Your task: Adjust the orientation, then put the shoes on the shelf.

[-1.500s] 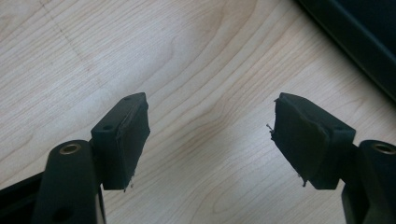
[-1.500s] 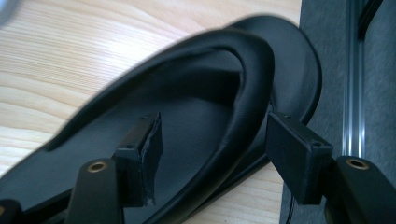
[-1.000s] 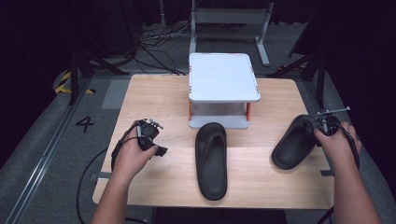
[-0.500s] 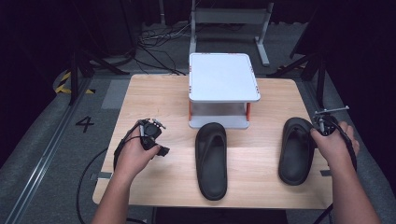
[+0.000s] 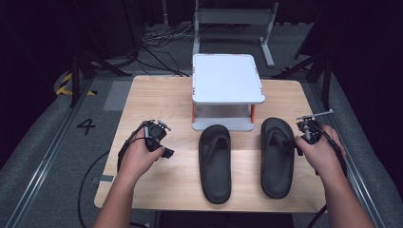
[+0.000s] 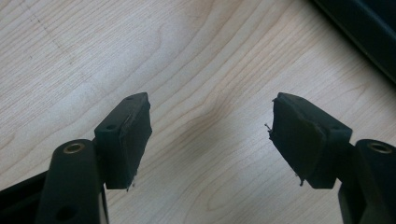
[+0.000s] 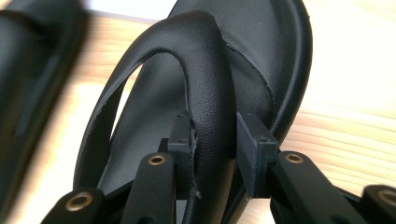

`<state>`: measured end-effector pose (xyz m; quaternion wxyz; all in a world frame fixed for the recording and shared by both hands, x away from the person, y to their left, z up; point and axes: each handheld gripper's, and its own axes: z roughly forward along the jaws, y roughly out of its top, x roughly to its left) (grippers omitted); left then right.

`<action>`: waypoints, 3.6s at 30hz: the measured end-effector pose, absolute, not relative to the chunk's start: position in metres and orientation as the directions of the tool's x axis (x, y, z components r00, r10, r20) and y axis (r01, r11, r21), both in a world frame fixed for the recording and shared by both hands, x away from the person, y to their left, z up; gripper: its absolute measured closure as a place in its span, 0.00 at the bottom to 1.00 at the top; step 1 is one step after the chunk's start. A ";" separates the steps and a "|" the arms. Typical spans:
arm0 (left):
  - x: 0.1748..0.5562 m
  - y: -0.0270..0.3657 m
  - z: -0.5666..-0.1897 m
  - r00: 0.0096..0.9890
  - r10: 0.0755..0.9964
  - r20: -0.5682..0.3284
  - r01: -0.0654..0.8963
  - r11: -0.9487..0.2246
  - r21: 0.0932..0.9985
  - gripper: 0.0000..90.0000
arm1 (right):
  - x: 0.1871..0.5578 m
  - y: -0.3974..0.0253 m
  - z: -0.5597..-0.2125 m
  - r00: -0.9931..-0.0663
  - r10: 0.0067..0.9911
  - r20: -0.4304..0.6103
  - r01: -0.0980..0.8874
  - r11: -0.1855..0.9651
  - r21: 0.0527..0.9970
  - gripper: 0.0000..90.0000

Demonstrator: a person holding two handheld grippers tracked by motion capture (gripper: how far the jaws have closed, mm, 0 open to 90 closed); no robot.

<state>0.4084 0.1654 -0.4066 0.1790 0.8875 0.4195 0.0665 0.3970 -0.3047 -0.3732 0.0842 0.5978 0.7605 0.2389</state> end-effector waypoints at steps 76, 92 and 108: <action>0.401 0.179 -0.411 0.624 0.781 -0.026 0.737 -0.578 0.350 0.32 | 0.361 -0.150 -0.413 -0.509 0.848 0.150 0.802 0.404 0.440 0.43; 0.399 0.183 -0.414 0.611 0.791 -0.024 0.749 -0.568 0.340 0.32 | 0.363 -0.135 -0.418 -0.493 0.856 0.153 0.816 0.395 0.423 0.41; 0.402 0.182 -0.416 0.620 0.784 -0.023 0.745 -0.579 0.332 0.32 | 0.367 -0.129 -0.420 -0.451 0.887 0.099 0.845 0.390 0.365 0.79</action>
